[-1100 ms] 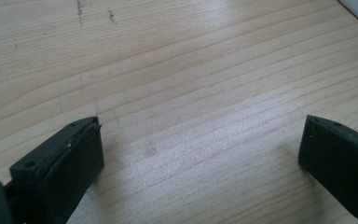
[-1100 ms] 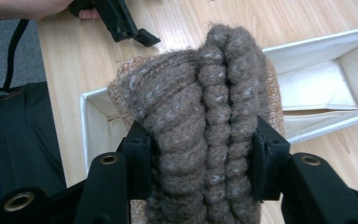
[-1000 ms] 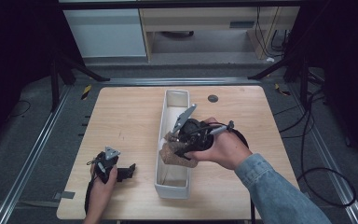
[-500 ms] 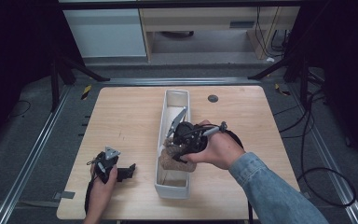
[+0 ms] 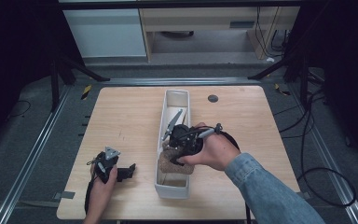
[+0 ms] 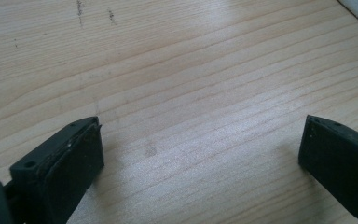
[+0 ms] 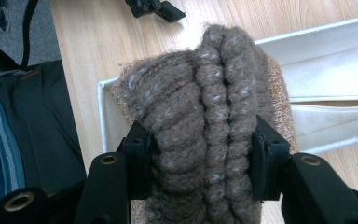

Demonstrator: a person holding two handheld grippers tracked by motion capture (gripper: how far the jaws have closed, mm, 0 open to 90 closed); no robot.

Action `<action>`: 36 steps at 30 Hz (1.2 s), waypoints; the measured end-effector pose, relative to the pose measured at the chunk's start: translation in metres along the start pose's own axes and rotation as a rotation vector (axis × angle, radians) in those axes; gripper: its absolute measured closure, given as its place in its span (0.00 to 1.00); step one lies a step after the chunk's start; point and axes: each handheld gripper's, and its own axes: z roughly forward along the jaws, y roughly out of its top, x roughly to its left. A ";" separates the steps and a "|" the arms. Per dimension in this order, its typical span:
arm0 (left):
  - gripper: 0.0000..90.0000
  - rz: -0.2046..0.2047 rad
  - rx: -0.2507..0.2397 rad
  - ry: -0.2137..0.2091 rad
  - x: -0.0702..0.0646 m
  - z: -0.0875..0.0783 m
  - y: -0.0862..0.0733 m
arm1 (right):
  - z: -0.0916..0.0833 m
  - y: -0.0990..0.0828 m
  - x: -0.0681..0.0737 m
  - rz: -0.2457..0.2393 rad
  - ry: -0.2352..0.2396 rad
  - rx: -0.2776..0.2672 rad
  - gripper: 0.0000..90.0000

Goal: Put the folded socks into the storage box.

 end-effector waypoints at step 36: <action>0.00 -0.001 -0.001 0.000 0.000 0.000 0.000 | 0.044 -0.010 0.009 0.013 0.028 0.017 0.55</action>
